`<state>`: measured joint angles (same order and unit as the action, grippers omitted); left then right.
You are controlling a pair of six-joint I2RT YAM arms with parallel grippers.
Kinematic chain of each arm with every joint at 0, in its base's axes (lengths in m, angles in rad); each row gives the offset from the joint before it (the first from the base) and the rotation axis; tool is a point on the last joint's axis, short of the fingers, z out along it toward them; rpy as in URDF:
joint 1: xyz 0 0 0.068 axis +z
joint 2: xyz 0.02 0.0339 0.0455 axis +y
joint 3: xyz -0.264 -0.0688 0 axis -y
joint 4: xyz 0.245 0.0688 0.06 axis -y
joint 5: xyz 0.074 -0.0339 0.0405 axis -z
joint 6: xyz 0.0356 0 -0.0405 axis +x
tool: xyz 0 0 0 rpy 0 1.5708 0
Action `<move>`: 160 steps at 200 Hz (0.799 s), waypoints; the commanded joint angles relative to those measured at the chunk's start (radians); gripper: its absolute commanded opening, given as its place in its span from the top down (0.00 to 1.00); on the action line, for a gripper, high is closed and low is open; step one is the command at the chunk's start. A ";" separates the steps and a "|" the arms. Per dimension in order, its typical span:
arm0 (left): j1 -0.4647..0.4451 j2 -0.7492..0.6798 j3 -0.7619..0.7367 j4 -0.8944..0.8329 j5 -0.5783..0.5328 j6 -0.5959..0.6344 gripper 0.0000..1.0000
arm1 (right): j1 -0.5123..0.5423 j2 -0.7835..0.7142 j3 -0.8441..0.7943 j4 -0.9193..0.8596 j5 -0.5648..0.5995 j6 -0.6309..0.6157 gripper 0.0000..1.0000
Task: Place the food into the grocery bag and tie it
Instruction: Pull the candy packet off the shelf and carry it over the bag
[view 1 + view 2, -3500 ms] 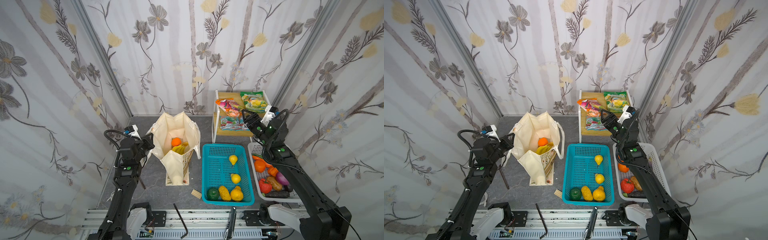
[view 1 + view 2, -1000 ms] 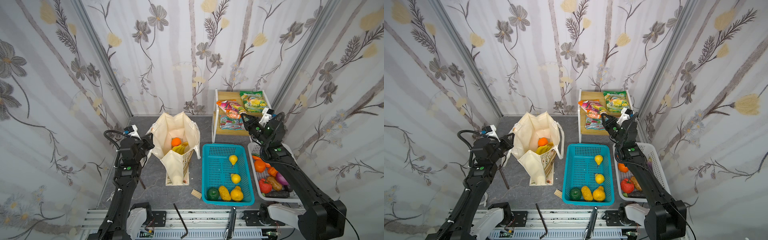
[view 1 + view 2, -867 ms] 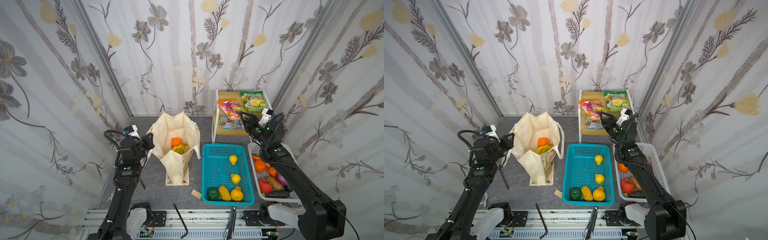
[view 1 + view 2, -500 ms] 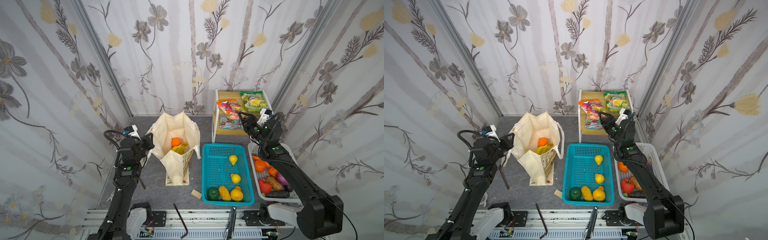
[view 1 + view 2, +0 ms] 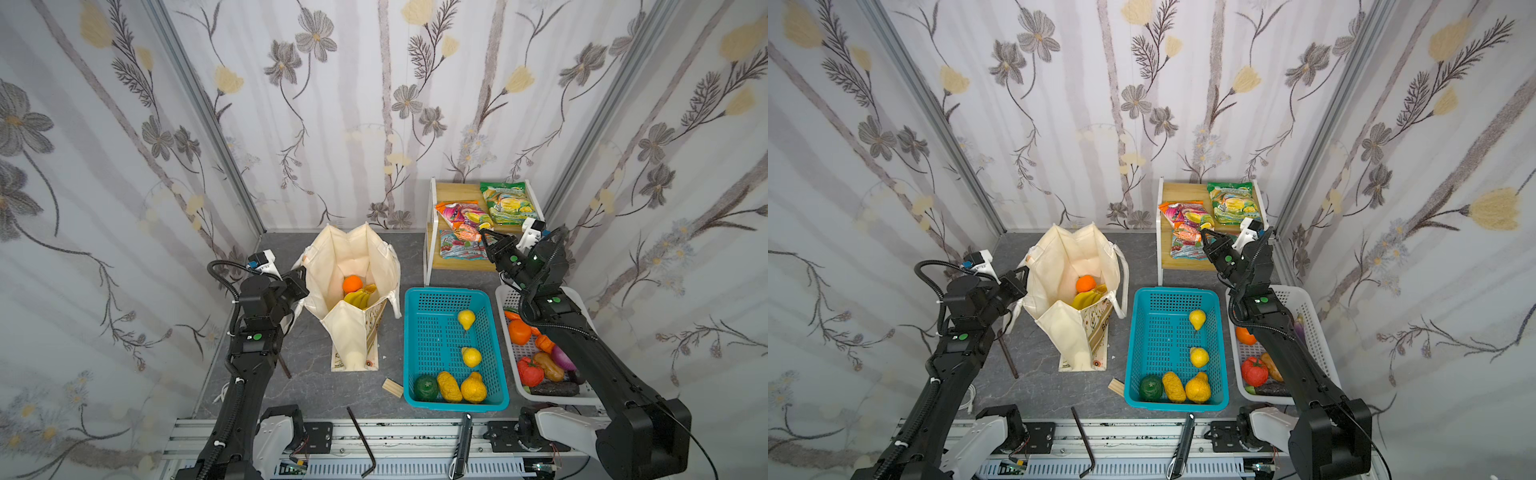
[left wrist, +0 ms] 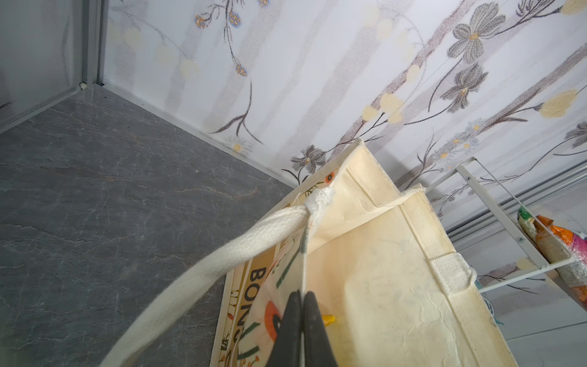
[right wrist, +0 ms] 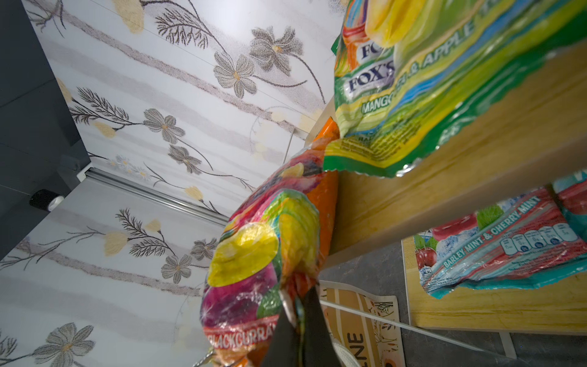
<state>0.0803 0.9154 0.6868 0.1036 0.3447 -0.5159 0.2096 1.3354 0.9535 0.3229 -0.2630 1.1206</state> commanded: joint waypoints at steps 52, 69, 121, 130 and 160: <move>0.001 -0.006 0.003 0.047 -0.004 -0.005 1.00 | 0.029 -0.042 0.060 -0.005 -0.006 -0.033 1.00; 0.001 -0.005 0.003 0.047 0.000 -0.006 1.00 | 0.041 -0.051 0.076 -0.018 -0.004 -0.047 1.00; 0.001 -0.004 0.003 0.047 0.003 -0.007 1.00 | 0.096 -0.084 0.134 -0.072 0.028 -0.108 1.00; 0.001 -0.004 0.003 0.047 0.003 -0.006 1.00 | 0.111 -0.092 0.144 -0.085 0.040 -0.125 1.00; 0.001 -0.005 0.003 0.047 0.004 -0.007 1.00 | 0.168 -0.114 0.185 -0.135 0.080 -0.177 1.00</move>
<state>0.0803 0.9150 0.6868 0.1036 0.3447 -0.5209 0.3454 1.2358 1.1076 0.1925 -0.2279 1.0031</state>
